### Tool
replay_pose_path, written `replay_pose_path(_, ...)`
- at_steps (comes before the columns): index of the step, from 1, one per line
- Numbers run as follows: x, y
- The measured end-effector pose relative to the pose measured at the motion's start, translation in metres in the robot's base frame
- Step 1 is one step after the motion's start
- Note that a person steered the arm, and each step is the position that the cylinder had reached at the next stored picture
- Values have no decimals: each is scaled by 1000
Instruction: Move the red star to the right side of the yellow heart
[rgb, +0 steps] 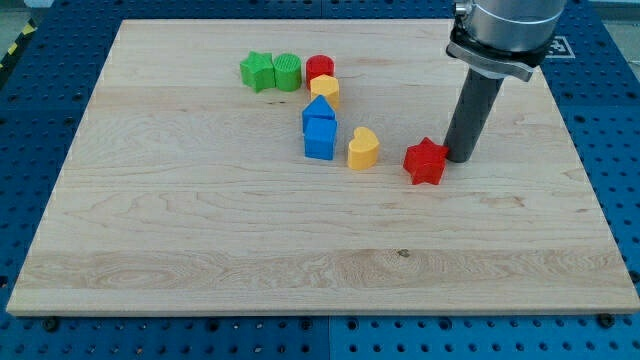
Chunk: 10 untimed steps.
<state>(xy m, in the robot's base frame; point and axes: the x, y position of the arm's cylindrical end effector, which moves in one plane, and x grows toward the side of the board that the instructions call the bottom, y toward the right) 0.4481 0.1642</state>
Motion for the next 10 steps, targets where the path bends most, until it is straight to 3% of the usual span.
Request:
replay_pose_path(1,7,51)
replay_pose_path(3,53,49)
replay_pose_path(8,39,-18)
replay_pose_path(10,7,-37)
